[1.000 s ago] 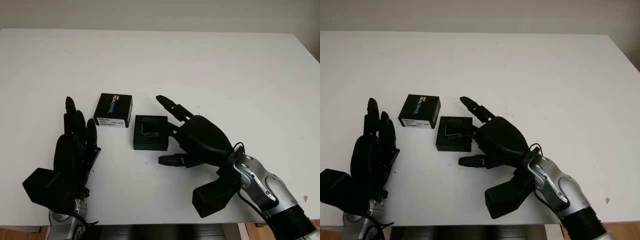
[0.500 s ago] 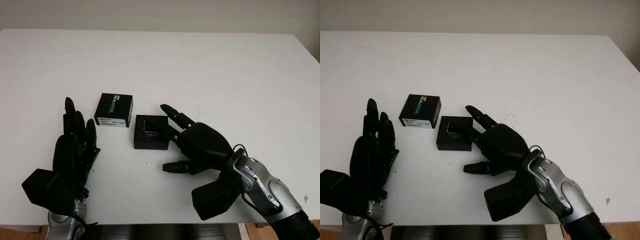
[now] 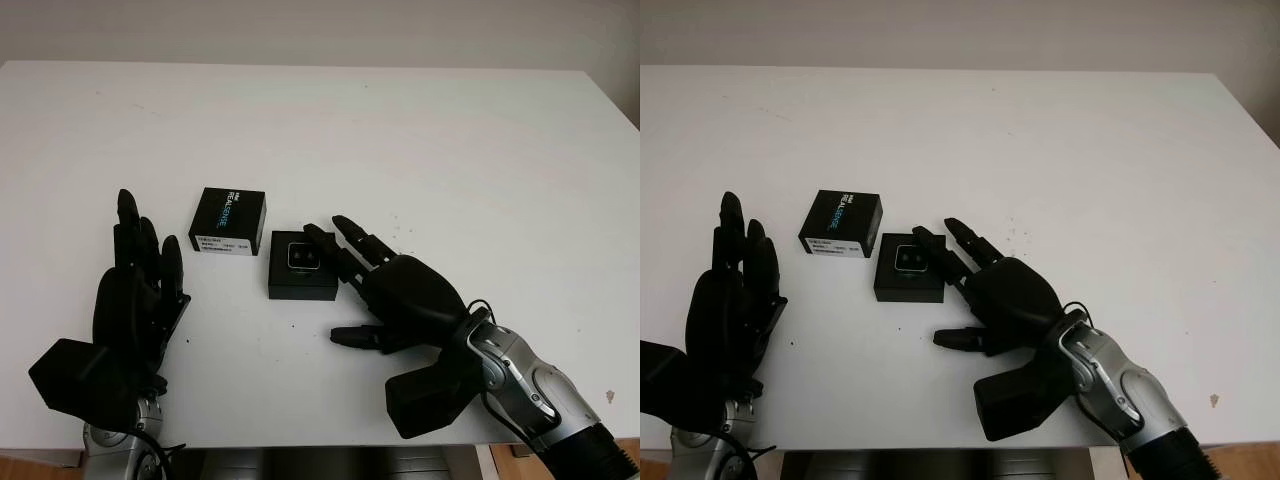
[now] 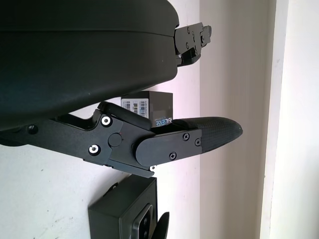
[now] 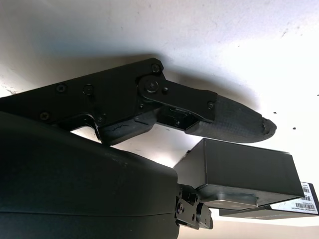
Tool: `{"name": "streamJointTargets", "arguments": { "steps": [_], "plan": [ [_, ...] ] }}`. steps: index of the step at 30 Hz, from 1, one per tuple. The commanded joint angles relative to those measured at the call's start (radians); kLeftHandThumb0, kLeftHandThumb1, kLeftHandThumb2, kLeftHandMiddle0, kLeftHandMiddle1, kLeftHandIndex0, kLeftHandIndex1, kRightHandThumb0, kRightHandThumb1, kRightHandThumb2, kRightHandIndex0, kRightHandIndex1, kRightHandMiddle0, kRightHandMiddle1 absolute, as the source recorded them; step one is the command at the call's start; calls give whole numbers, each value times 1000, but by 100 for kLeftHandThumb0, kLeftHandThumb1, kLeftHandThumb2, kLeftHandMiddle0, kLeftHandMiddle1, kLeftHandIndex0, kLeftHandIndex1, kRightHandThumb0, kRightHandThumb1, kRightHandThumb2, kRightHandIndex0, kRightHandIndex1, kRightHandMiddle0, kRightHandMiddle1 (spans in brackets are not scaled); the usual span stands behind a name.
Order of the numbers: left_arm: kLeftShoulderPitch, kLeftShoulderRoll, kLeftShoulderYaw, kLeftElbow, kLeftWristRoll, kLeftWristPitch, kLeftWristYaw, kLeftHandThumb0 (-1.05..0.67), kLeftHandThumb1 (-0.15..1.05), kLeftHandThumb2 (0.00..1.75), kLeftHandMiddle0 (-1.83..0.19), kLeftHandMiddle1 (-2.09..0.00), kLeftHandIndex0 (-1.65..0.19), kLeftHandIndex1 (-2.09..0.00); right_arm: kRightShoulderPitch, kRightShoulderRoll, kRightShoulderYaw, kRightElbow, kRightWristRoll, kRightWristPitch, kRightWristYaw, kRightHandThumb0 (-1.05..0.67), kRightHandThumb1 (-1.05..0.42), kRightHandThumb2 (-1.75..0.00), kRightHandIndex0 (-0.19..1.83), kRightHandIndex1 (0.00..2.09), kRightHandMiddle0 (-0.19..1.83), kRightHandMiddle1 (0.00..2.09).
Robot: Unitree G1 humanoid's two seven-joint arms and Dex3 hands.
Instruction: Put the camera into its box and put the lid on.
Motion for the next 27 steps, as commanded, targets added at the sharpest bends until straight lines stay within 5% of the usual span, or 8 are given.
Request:
{"name": "streamJointTargets", "arguments": {
  "steps": [1,5,11,15,21,27],
  "plan": [
    [3,6,1,-21,-2,0,-3,-66,105,56,18,-5,17,-5,14,-12,-3,40,18,-14,-21,-91,-105,-72,-19,0,-18,2],
    [-14,17,7,-32,2,7,0,-66,105,56,19,-5,18,-5,12,38,-40,71,140,-80,-110,-87,-105,-68,-19,0,-19,0],
    [-78,85,48,-45,33,23,12,-65,105,53,16,-7,15,-7,3,179,-148,99,547,-162,-92,-78,-105,-63,-17,3,-18,2],
    [-164,150,104,-34,44,36,27,-58,105,34,-2,-11,3,-11,-29,257,-223,76,755,-124,-51,-76,-105,-63,-8,8,-8,8],
    [-306,336,147,83,144,13,3,-56,105,11,-48,-12,-29,-22,-124,338,-337,84,1024,24,32,-71,-105,-57,-2,9,-1,9],
    [-402,598,86,195,245,48,-202,-72,95,4,-47,-6,-28,-17,-179,353,-421,118,1143,133,92,-71,-105,-59,-2,8,-2,9]
  ]
}}
